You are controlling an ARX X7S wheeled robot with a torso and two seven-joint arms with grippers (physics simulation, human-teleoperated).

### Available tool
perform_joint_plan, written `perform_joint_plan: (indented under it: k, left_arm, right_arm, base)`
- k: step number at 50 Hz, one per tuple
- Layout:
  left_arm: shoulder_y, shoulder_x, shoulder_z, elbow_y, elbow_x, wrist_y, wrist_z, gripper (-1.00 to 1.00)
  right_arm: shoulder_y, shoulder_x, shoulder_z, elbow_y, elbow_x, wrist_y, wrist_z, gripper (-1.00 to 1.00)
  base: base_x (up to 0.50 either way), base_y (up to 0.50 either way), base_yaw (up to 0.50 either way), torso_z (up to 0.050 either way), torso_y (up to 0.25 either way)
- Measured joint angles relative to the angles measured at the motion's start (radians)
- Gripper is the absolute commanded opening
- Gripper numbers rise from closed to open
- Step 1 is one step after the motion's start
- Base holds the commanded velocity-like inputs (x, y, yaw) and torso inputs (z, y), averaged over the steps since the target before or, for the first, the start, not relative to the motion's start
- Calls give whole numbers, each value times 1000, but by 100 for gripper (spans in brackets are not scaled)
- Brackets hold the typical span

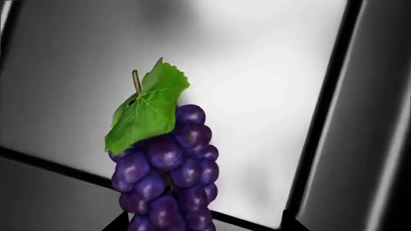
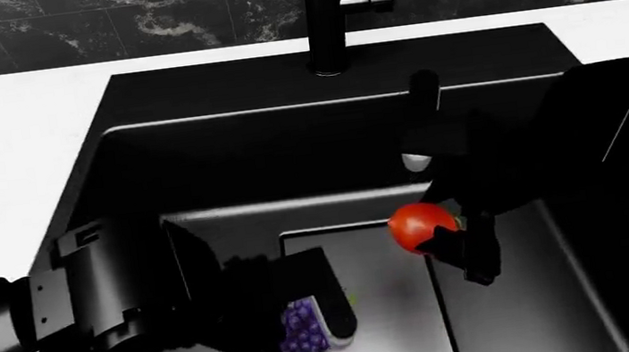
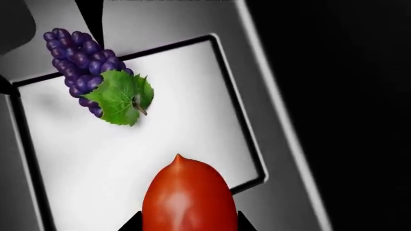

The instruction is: Pick up the fruits and vegetables and place them in the sink. Turn on the sink faucet to wash them. Then turn the sink off and put them in the tray.

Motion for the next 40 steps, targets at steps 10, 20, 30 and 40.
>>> perform_joint_plan:
  k: [10,20,30,40]
  left_arm:
    - [14,18,49,-44,69,20,7,100]
    - [11,29,78,-84,130,39,14,-100]
    - [5,26,72,-100,126,61,21,-100]
    - [-29,4,-20,-95,68,82,-3,-100]
  right_arm:
    - [-7,3,4,3,1,-9,4,-100]
    - [-12,5,7,6,1,-15,5,-100]
    - [-6,13,24,-7,15,-14,12,-100]
    - [16,49,77,-64,74,9,48,-100]
  base:
    - [0,0,0,0,0]
    - [0,0,0,0,-1]
    - [0,-1,-1,0,-1]
    - [0,0,0,0,0]
